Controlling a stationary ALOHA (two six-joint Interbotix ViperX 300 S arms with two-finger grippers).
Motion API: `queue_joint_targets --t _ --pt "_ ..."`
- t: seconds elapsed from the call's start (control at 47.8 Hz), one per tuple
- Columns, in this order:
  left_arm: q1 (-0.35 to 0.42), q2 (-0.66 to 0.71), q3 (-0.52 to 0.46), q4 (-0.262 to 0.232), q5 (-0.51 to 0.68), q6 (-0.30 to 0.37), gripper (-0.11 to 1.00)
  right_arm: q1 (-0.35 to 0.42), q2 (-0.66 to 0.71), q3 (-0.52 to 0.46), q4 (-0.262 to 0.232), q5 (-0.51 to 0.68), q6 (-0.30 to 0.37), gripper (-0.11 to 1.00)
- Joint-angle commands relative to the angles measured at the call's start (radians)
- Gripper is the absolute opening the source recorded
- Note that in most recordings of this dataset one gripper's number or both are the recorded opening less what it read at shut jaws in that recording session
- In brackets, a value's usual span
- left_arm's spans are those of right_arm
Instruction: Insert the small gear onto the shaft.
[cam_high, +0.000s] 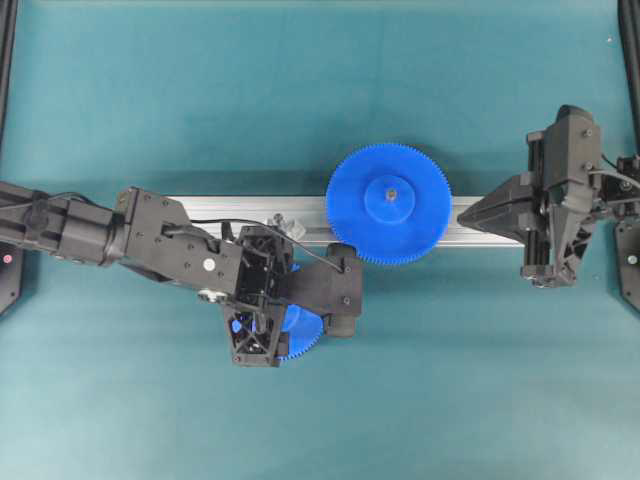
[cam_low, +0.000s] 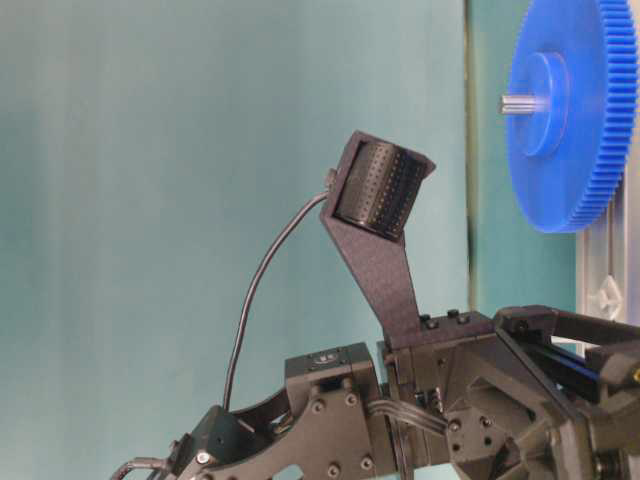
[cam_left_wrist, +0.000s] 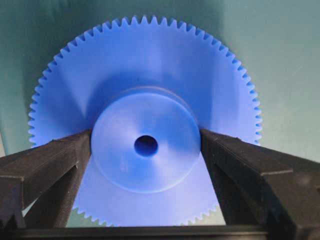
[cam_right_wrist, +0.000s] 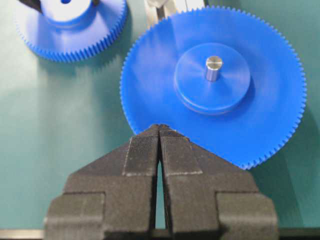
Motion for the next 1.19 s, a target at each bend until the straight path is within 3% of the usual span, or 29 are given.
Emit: queue_joint_targets --t 0.0,0.837,0.963,1.067,1.172 --pt "0.000 0.002 -0.003 0.002 -0.018 -0.003 0.94 -0.002 -0.003 -0.008 0.000 -0.009 0.002 0.04" --pt "0.000 0.008 0.029 0.002 -0.035 -0.012 0.93 -0.003 -0.005 -0.006 0.000 -0.011 0.002 0.04" --pt "0.000 0.006 0.040 0.002 -0.034 -0.014 0.87 -0.002 -0.003 -0.006 0.000 -0.011 0.002 0.04" --pt "-0.002 0.002 0.049 0.002 -0.035 -0.012 0.70 -0.002 -0.003 -0.006 0.000 -0.011 0.002 0.04" --pt "-0.002 0.000 0.058 0.002 -0.035 -0.011 0.70 -0.002 -0.003 -0.006 0.000 -0.011 0.003 0.04"
